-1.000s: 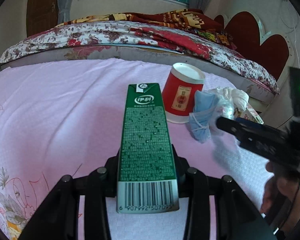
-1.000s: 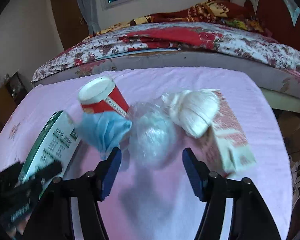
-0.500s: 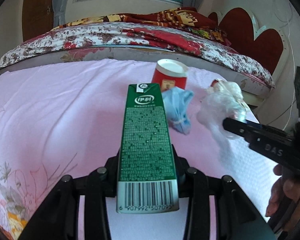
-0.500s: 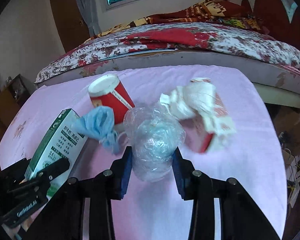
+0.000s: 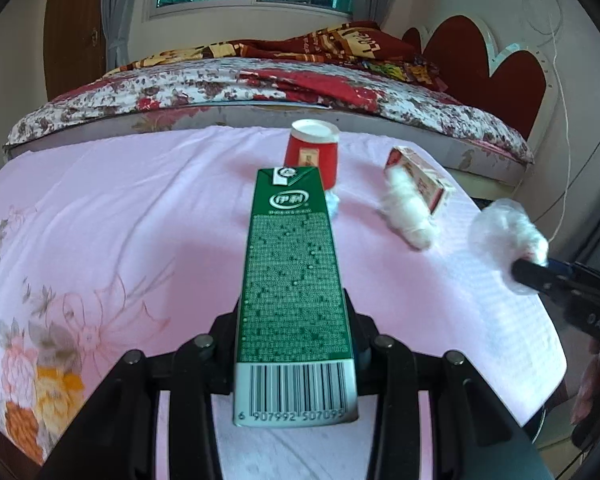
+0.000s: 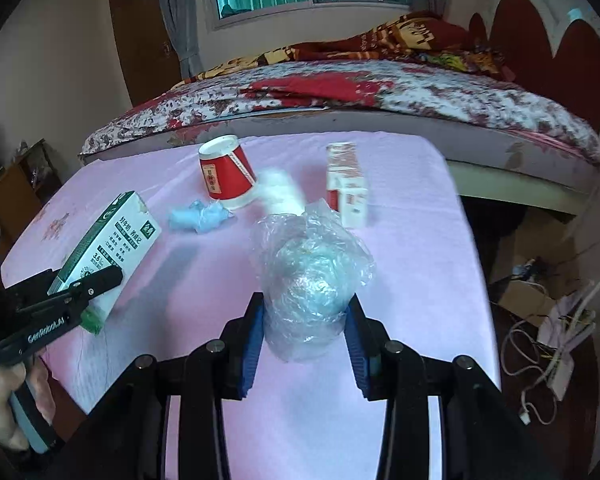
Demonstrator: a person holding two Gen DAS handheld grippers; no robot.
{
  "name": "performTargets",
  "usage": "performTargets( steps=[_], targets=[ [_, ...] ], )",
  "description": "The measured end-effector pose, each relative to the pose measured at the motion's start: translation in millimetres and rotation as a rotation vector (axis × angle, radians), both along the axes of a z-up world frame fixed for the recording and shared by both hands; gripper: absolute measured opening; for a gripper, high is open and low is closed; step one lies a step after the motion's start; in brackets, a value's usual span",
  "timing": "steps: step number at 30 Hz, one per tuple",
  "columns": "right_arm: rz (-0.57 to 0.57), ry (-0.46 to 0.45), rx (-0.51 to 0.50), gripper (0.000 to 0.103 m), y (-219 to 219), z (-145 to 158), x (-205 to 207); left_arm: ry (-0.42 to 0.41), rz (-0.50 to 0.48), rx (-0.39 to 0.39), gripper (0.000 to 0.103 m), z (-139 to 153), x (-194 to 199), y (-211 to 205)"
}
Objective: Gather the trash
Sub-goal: 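Lift and carry the carton and plastic bag in both tools over the bucket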
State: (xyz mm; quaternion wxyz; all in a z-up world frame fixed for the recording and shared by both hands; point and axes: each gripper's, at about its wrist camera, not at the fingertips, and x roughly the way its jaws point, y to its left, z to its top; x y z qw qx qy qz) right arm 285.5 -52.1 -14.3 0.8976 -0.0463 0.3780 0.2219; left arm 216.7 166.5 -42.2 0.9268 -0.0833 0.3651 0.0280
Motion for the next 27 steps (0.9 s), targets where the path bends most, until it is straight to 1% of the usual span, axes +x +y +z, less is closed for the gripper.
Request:
performTargets(
  steps=[2, 9, 15, 22, 27],
  targets=[
    [-0.010, -0.011, -0.007, 0.041, -14, 4, -11, -0.011, -0.013, -0.006, 0.040, 3, -8, -6],
    [-0.047, -0.048, -0.031, 0.040, -66, 18, -57, -0.047, -0.083, 0.019, 0.040, 13, -38, -48],
    [-0.100, -0.071, -0.021, 0.041, -108, 23, -88, -0.053, -0.145, 0.042, 0.040, 17, -54, -88],
    [-0.146, -0.073, -0.002, 0.041, -145, 24, -109, -0.064, -0.226, 0.050, 0.040, 24, -69, -136],
    [-0.186, -0.075, 0.004, 0.041, -170, 24, -122, -0.067, -0.285, 0.052, 0.040, 26, -72, -170]
  ],
)
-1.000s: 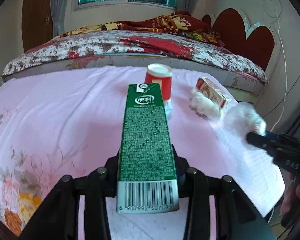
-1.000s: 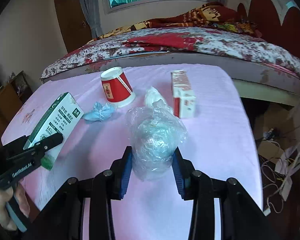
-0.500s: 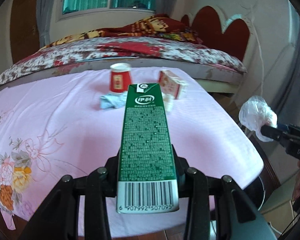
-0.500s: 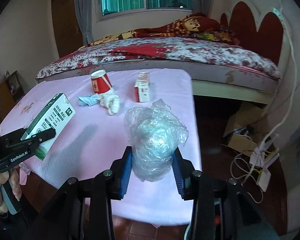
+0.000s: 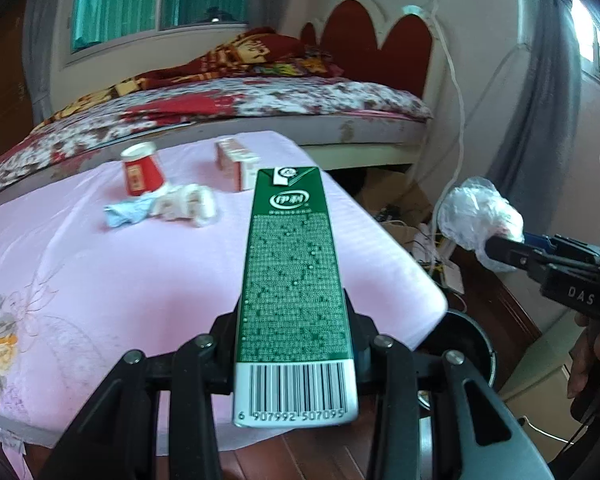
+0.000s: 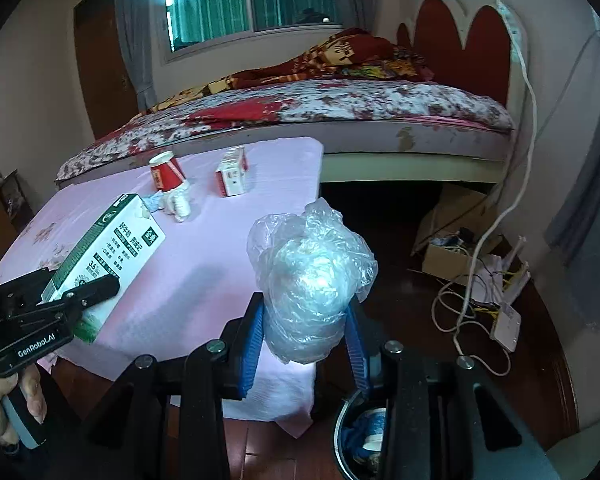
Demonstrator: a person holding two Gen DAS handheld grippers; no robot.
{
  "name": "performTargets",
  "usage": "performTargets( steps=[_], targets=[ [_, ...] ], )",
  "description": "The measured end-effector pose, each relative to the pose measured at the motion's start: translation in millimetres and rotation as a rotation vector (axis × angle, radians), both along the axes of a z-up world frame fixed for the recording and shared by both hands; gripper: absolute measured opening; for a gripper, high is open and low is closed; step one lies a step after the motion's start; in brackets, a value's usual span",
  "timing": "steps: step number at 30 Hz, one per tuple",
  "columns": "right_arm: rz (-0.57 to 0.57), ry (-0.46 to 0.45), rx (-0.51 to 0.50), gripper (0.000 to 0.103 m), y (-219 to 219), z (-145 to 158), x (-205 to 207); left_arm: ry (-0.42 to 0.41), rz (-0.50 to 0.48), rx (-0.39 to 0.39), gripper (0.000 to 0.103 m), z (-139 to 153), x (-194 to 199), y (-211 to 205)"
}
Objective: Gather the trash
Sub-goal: 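Lift and carry the carton and plastic bag in both tools over the bucket, then open both tools to drop the carton and plastic bag into the bucket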
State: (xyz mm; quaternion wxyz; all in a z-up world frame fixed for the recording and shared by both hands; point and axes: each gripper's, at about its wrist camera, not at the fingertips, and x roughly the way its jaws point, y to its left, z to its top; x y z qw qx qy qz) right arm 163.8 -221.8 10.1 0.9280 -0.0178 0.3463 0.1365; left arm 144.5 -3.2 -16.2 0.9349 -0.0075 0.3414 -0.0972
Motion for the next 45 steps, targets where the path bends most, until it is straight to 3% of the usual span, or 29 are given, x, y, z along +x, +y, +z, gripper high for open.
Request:
performTargets(
  steps=[9, 28, 45],
  targets=[
    [-0.064, -0.015, -0.022, 0.041, -37, 1, -20, 0.003, -0.101, 0.010, 0.040, -2, -2, -57],
    [-0.259, 0.057, -0.014, 0.041, -151, -37, -62, 0.049, -0.304, 0.033, 0.040, -23, -16, -159],
    [-0.269, 0.144, -0.049, 0.041, -177, -73, -74, 0.142, -0.416, 0.071, 0.040, -63, -31, -201]
  ],
)
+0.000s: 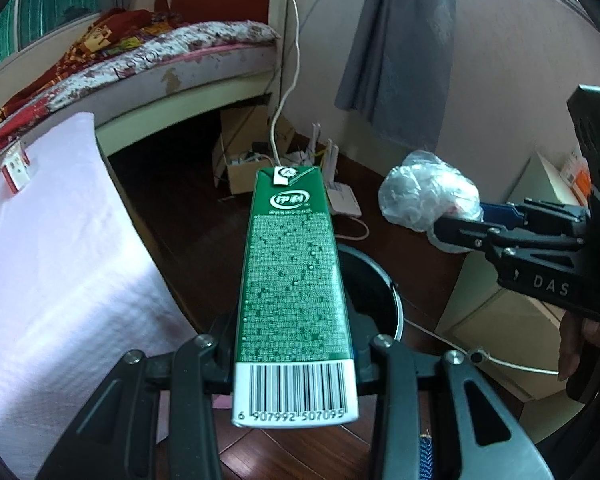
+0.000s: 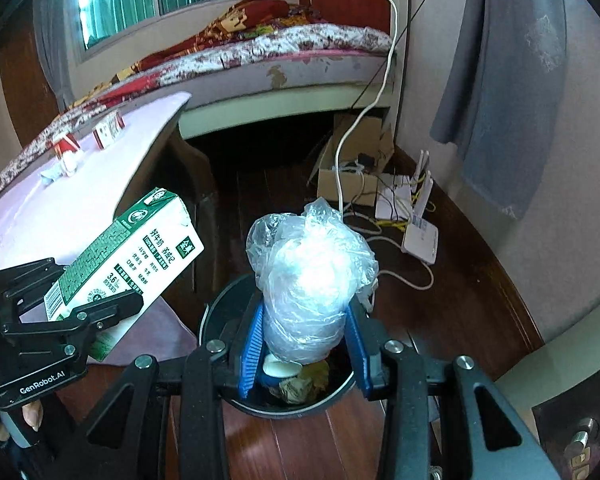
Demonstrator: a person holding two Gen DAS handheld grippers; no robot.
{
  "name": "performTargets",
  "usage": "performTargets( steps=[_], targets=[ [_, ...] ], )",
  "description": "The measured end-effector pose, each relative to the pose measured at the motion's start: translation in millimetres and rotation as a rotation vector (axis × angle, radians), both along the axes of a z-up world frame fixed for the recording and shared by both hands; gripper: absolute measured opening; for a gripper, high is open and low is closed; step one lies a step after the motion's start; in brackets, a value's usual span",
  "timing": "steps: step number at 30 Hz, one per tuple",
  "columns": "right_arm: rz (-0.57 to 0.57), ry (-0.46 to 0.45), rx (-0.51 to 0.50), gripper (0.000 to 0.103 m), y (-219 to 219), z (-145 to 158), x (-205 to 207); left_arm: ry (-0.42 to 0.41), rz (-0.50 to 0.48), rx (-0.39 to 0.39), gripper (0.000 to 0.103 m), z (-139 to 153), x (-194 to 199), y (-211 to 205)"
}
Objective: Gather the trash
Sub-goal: 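Open both tools to drop the carton and plastic bag into the bucket, then move both open tools back over the table items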
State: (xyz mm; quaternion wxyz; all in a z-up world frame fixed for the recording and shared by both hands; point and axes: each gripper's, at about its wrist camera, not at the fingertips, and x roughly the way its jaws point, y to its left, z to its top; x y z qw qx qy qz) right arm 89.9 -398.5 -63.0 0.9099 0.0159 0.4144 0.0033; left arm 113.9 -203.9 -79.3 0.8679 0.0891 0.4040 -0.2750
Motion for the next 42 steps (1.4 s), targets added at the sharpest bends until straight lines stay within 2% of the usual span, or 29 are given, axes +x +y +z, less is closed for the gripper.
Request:
performTargets(
  steps=[6, 21, 22, 23, 24, 25, 31, 33, 35, 42],
  targets=[
    [0.033, 0.084, -0.012, 0.041, 0, -27, 10, 0.058, -0.021, 0.036, 0.040, -25, 8, -11],
    [0.094, 0.239, -0.060, 0.041, 5, -85, 35, 0.190, -0.038, 0.043, 0.042, -66, 33, -20],
    [0.102, 0.256, -0.056, 0.044, 6, -89, 38, 0.189, -0.036, 0.056, 0.055, -69, 34, -21],
    [0.104, 0.271, -0.063, 0.055, 6, -93, 40, 0.184, -0.027, 0.065, 0.066, -70, 34, -21],
    [0.086, 0.277, -0.099, 0.066, 5, -97, 42, 0.175, -0.009, 0.053, 0.081, -70, 34, -19],
    [0.070, 0.272, -0.110, 0.084, 3, -97, 45, 0.168, 0.003, 0.049, 0.083, -70, 34, -16],
    [0.007, 0.255, -0.104, 0.086, -11, -89, 51, 0.176, 0.063, 0.053, 0.084, -75, 35, -3],
    [-0.002, 0.251, -0.102, 0.090, -11, -88, 51, 0.173, 0.075, 0.054, 0.090, -75, 35, -1],
    [0.000, 0.261, -0.103, 0.102, -9, -88, 51, 0.157, 0.082, 0.060, 0.092, -72, 33, 1],
    [0.003, 0.236, -0.135, 0.102, -6, -78, 52, 0.129, 0.085, 0.054, 0.093, -64, 30, 8]
  ],
)
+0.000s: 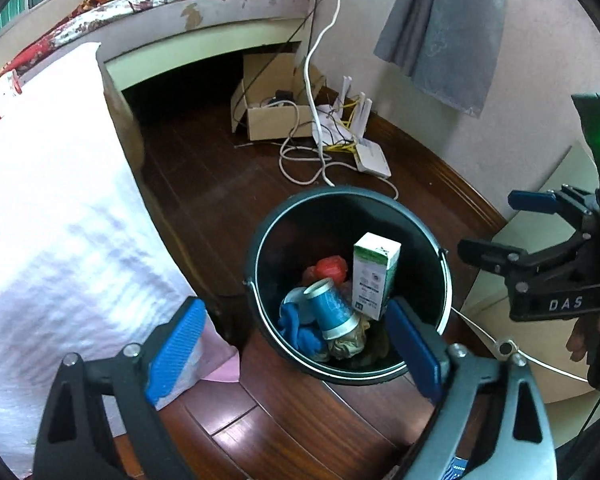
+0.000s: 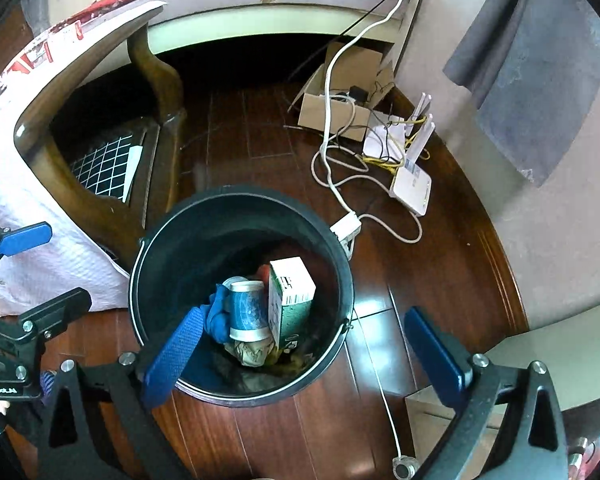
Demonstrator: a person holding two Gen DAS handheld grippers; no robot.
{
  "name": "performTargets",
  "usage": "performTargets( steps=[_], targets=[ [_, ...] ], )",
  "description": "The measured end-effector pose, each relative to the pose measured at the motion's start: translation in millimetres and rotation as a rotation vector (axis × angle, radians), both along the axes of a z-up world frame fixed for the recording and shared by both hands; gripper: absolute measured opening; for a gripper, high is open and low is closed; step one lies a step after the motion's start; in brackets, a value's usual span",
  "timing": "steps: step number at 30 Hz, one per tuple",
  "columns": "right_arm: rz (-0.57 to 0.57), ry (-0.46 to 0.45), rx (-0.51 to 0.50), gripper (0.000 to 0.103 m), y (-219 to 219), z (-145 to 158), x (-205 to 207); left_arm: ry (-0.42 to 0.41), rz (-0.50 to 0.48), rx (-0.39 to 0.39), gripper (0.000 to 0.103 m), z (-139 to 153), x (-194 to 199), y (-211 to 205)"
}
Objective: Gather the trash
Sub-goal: 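Move both open tools back over the table items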
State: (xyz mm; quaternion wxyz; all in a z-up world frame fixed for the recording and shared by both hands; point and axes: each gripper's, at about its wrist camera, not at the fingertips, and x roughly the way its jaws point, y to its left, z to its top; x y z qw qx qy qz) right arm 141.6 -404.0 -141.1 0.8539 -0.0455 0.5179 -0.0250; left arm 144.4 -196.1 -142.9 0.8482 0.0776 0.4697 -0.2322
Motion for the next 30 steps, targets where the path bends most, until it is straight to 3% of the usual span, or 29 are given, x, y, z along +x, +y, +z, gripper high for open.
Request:
performTargets(
  steps=[20, 30],
  targets=[
    [0.009, -0.135, 0.021, 0.102, 18, 59, -24, -0.143, 0.052, -0.008, 0.093, 65, -14, 21],
    [0.089, -0.226, 0.031, 0.102, 66, 99, -13, -0.236, 0.136, -0.001, 0.094, 99, -11, 72]
  ],
)
